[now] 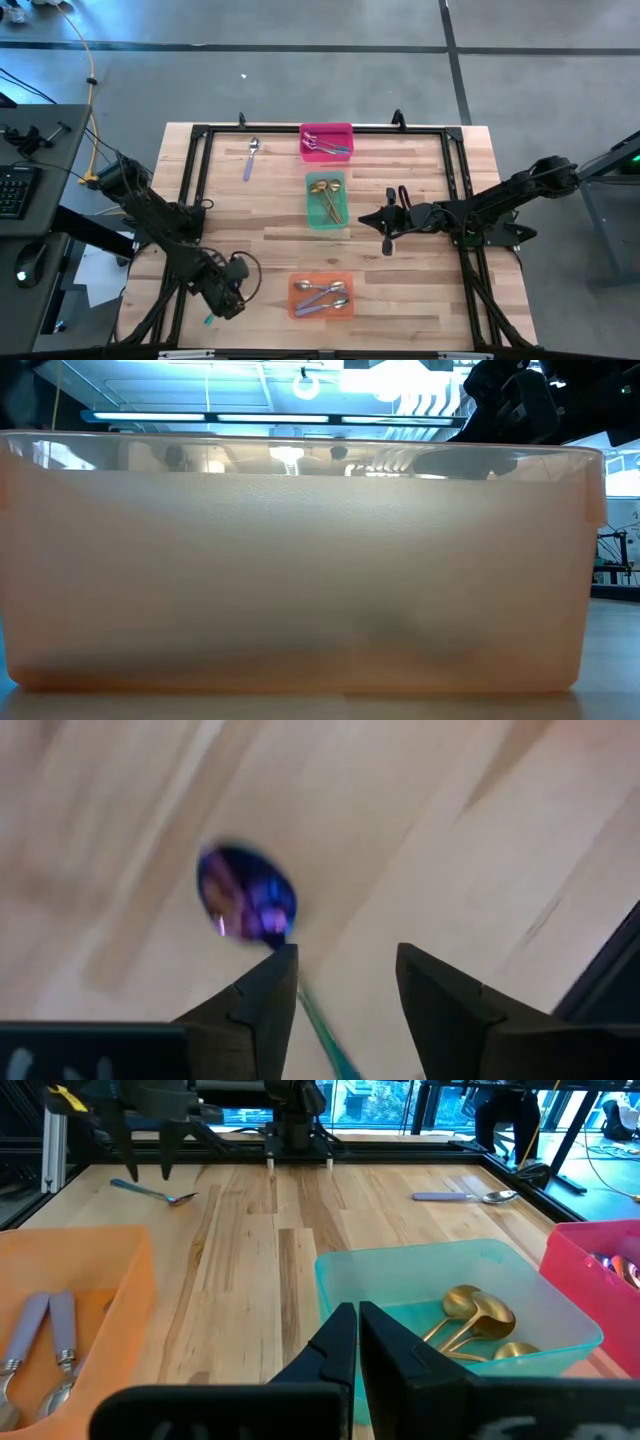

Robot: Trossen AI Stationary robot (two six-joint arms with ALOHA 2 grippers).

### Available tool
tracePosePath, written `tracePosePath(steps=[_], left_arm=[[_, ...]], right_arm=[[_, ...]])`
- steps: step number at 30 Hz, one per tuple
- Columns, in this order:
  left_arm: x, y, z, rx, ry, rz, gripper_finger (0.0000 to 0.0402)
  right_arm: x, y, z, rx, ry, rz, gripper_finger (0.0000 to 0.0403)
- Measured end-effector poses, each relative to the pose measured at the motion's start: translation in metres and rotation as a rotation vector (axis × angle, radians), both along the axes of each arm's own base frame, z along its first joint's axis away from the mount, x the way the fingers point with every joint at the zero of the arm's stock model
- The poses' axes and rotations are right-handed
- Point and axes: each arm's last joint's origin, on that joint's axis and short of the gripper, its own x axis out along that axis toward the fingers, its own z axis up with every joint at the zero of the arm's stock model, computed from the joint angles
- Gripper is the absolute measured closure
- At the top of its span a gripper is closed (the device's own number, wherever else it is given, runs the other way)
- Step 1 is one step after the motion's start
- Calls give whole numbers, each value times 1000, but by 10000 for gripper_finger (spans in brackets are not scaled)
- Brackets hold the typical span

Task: Sort silverware by color (type)
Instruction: Put the blue spoon into the red bin

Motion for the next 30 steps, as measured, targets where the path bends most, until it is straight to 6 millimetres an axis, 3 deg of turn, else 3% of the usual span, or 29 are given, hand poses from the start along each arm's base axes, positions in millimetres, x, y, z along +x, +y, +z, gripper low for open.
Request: tracePosePath(steps=[6,10,23,30], left_arm=[[-18,-15,-1,-48,31,159,243],[-28,-18,-12,-19,54,212,249],[-21,-21,-43,140,65,176,260],[-23,-22,-50,182,100,115,314]], right_arm=[[0,0,0,0,0,0,402],[0,0,0,0,0,0,402],[0,0,0,18,-1,-5,402],[0,0,0,18,-1,-5,402]])
